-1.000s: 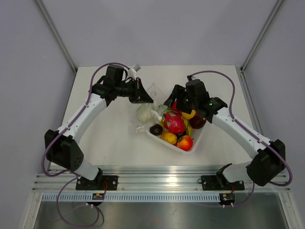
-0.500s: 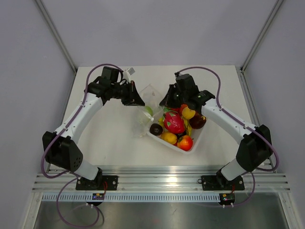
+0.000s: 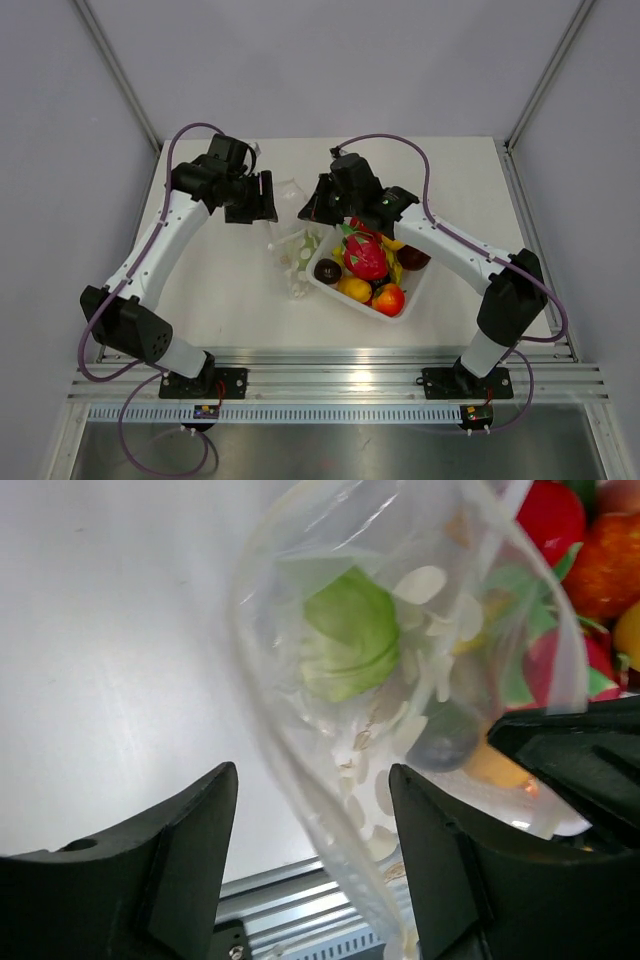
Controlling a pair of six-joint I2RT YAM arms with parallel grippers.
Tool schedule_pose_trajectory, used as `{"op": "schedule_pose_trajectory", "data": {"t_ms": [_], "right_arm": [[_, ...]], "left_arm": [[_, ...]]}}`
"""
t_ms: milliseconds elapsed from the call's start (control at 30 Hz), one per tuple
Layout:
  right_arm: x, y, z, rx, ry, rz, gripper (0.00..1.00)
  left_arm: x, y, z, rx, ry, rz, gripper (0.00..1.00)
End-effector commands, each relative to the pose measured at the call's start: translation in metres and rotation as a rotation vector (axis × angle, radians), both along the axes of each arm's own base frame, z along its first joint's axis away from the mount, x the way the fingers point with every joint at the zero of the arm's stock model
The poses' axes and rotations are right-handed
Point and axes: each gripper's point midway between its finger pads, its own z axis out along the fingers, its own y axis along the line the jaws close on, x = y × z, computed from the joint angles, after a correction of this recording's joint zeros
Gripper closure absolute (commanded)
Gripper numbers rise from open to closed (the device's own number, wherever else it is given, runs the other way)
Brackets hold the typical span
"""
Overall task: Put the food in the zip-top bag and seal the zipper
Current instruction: Adjust the zipper food storage bag at the center of the board.
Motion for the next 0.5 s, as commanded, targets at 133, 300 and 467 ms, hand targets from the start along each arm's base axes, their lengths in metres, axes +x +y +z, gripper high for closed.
{"op": "schedule_pose_trajectory", "data": {"t_ms": [133, 300, 467], "right_arm": [[0.011, 0.008, 0.029, 0.072, -0.059, -0.045, 1.0], [0.009, 0.009, 0.027, 0.067, -0.055, -0.042, 1.0], [0.009, 0.008, 0.021, 0.055, -0.05, -0.046, 1.0]], "left_arm": [[-0.009, 0.033, 0.008, 0.191, -0.037, 0.097, 0.48], [-0.005, 0.03, 0.004, 0.194, -0.035, 0.097, 0.64], [-0.002, 0.027, 0.012, 0.185, -0.053, 0.088, 0.95]]}}
